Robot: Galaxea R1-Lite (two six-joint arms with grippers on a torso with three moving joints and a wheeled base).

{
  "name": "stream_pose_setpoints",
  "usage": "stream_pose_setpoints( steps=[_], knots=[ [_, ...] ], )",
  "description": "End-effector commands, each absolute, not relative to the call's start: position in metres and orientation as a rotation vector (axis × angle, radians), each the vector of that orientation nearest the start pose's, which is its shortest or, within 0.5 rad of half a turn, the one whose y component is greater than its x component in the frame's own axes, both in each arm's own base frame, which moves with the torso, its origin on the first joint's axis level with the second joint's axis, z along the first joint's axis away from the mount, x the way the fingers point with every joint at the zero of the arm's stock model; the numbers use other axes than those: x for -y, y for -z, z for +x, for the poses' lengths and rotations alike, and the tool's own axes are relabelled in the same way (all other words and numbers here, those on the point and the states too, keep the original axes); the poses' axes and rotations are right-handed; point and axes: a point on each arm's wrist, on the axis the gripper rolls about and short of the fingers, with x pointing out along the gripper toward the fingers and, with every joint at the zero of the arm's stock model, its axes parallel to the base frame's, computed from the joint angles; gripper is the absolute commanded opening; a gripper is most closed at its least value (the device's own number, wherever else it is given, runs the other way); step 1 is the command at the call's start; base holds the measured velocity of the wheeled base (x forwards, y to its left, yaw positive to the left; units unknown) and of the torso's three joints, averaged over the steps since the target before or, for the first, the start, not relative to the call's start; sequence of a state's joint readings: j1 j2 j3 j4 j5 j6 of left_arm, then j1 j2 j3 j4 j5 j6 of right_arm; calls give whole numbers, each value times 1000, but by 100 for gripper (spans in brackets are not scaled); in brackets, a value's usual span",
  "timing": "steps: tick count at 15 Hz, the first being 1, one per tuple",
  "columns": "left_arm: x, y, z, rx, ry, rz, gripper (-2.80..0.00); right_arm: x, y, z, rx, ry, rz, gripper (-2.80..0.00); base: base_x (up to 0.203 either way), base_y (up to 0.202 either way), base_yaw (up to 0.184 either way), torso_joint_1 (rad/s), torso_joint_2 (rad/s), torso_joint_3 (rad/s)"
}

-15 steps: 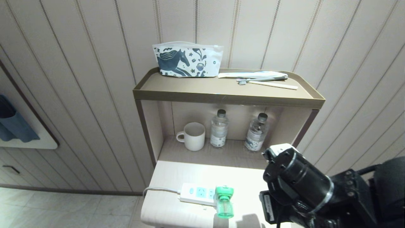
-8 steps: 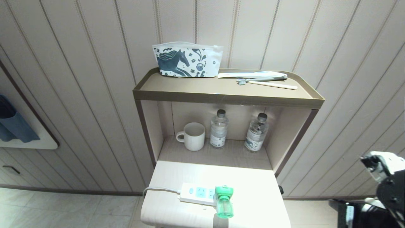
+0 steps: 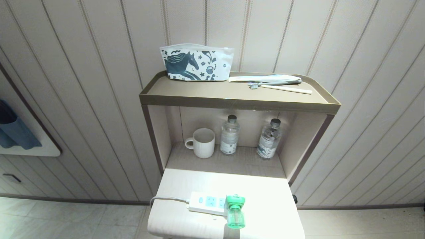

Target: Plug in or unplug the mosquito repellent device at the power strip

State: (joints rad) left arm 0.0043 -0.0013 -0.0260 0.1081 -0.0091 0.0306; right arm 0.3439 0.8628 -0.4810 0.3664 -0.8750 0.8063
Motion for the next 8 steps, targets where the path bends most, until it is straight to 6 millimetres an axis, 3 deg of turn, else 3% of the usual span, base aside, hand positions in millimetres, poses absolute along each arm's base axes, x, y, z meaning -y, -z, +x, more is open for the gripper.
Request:
stream_pose_setpoints(
  steps=[1,3,6,8],
  knots=[
    [0,-72,-25,-83,6,30,-280,3,-166,53,-308,780,363,-280,0,0,0,0,0,0],
    [0,-72,-25,-83,6,30,-280,7,-161,46,-290,829,361,-280,0,0,0,0,0,0],
    [0,-71,-25,-83,6,30,-280,18,-151,5,-167,849,340,-280,0,0,0,0,0,0],
    [0,-72,-25,-83,6,30,-280,20,-144,-12,-146,814,225,-280,0,0,0,0,0,0]
  ],
)
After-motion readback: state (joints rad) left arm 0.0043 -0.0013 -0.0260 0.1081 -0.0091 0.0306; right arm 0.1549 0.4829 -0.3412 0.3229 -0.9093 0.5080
